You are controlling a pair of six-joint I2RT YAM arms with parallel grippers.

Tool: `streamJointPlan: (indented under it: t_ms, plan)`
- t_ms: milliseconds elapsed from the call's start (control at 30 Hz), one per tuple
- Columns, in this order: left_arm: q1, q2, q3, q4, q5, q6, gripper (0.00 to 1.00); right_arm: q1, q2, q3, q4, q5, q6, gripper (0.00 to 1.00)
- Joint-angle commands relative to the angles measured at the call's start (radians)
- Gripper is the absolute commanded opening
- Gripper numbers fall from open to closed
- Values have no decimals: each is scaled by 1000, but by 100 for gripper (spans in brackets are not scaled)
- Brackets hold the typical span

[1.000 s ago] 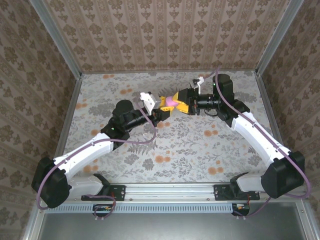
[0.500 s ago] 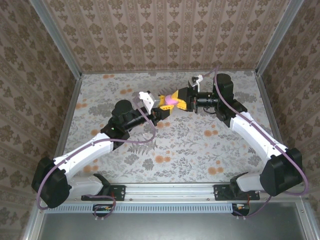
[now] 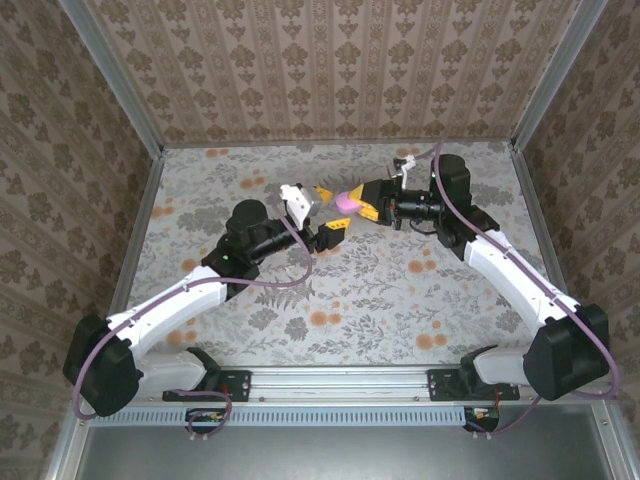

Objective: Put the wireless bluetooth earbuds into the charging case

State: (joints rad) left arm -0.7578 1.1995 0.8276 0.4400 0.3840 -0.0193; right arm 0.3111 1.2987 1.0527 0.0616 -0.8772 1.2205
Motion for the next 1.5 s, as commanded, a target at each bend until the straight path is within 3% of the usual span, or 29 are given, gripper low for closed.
streamJointPlan:
  t_ms: [0, 167, 300, 633, 867, 1200, 1467]
  plan:
    - [0, -46, 21, -79, -33, 29, 77, -27, -45, -12, -91, 143, -90, 22]
    - [0, -104, 1, -127, -137, 39, 79, -47, -29, -4, -297, 370, -277, 22]
    - [3, -137, -4, -158, -235, 24, 79, -50, 47, -31, -297, 488, -328, 22]
    - [56, -204, -16, -238, -315, -30, 80, -49, 375, 26, -212, 496, -344, 24]
    - [85, -270, -68, -238, -329, -51, 80, -49, 514, 52, -134, 540, -326, 24]
    - [101, -269, -76, -230, -324, -58, 81, -17, 624, 51, -28, 534, -271, 24]
    - [107, -265, -85, -203, -315, -64, 81, -17, 617, -19, -18, 524, -283, 27]
